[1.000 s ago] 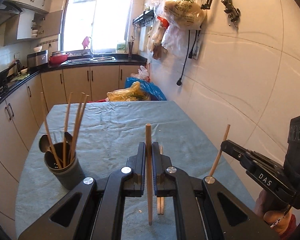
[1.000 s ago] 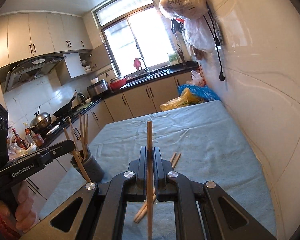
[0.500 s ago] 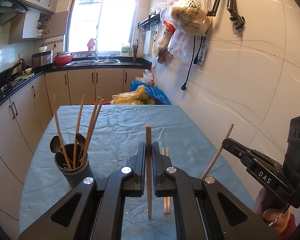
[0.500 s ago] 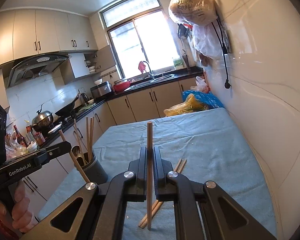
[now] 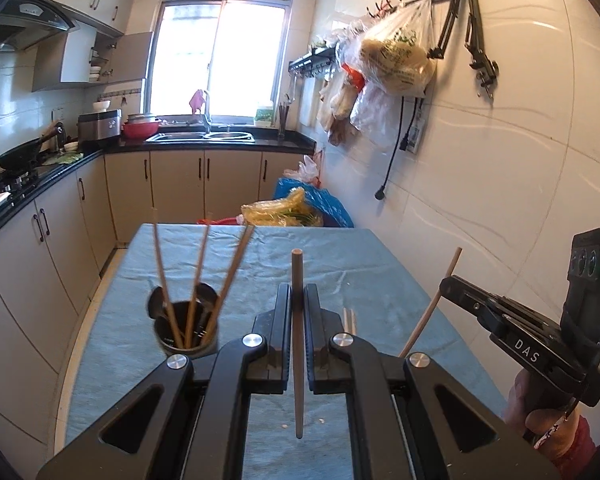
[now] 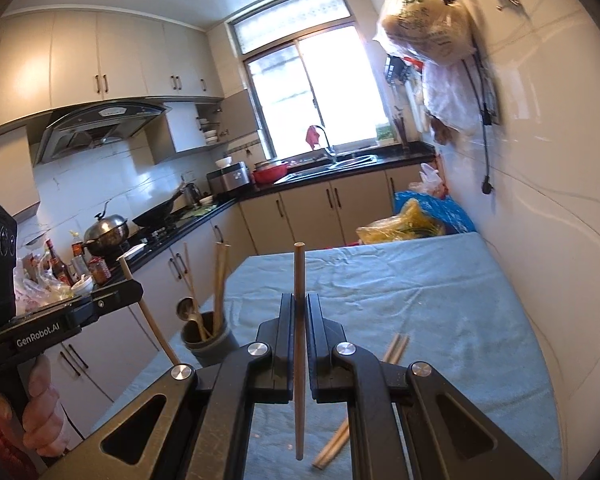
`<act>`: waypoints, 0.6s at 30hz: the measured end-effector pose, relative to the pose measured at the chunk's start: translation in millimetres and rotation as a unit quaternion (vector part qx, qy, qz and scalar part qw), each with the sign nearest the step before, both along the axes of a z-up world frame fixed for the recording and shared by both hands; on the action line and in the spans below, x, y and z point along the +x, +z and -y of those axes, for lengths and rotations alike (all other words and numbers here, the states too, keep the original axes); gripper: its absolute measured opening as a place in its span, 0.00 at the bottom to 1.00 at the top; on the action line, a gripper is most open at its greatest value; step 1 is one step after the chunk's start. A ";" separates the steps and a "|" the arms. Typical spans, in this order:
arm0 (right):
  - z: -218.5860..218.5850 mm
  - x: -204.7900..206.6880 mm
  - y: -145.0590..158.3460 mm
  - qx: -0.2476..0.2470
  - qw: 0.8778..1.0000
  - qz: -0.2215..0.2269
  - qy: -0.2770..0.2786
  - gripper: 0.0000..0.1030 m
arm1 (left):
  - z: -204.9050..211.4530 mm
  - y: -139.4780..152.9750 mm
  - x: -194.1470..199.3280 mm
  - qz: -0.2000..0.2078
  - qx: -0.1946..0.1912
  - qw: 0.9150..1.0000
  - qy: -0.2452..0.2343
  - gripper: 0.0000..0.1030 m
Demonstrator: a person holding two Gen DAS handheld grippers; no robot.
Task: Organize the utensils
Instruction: 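Carry the chopsticks with both tools over the holder cup and lower them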
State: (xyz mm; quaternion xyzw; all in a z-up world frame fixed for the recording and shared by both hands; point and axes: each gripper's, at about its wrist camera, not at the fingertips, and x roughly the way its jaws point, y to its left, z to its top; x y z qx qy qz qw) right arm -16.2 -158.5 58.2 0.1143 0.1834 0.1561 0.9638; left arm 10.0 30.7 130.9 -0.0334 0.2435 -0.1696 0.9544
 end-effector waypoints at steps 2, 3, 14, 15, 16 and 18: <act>-6.6 0.9 6.7 0.001 1.000 0.004 0.009 0.05 | -10.2 7.2 -2.0 0.006 -0.003 1.000 0.006 0.05; -9.6 1.9 10.4 0.001 1.000 0.006 0.013 0.05 | -15.6 11.3 -3.1 0.010 -0.003 1.000 0.011 0.05; -49.8 5.3 54.1 0.002 0.997 0.051 0.055 0.05 | -57.5 58.1 -8.2 0.057 -0.004 0.997 0.049 0.05; -53.9 5.7 58.5 0.001 0.997 0.056 0.059 0.05 | -59.7 62.7 -8.2 0.062 -0.004 0.997 0.051 0.05; -56.8 6.7 62.3 0.000 0.996 0.060 0.060 0.05 | -60.3 65.8 -7.6 0.065 -0.003 0.997 0.052 0.05; -64.4 9.1 71.1 0.001 0.995 0.070 0.065 0.05 | -61.7 74.1 -6.6 0.073 -0.001 0.996 0.056 0.05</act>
